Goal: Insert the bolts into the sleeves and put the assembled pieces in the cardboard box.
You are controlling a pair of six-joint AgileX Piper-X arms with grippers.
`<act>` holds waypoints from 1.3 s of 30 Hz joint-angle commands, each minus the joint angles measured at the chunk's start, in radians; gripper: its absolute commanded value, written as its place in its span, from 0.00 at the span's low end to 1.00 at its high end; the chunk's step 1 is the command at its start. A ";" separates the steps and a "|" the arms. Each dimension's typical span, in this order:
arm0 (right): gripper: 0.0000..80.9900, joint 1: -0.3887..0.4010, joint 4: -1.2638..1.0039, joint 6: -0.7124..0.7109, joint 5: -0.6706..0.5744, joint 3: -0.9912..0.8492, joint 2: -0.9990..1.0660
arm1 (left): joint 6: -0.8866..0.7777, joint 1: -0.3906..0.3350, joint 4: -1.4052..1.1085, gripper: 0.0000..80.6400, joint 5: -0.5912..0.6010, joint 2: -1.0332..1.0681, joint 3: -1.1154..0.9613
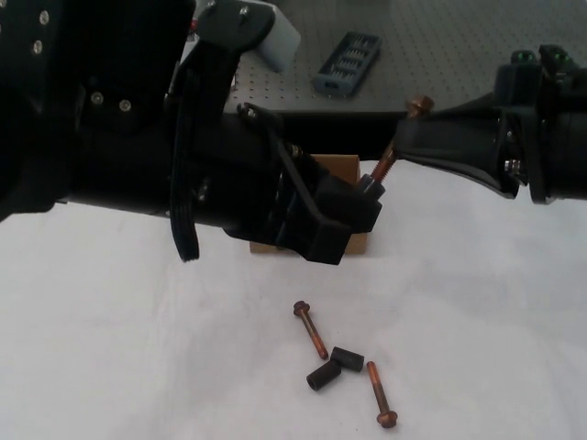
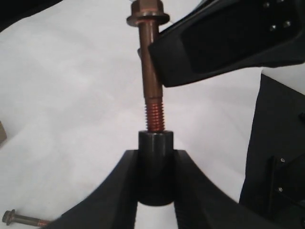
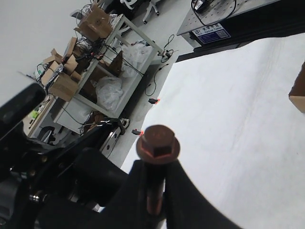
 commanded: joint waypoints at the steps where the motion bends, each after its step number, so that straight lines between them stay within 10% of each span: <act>1: 0.03 0.002 -0.002 0.001 -0.020 -0.005 -0.001 | -0.012 0.001 -0.021 0.01 -0.013 -0.012 -0.010; 36: 0.02 0.002 0.027 0.016 -0.244 -0.005 -0.001 | 0.011 0.001 -0.113 0.01 0.016 -0.012 -0.010; 39: 0.27 0.002 0.027 0.001 -0.236 -0.005 -0.001 | 0.011 0.001 -0.147 0.01 0.016 -0.012 -0.010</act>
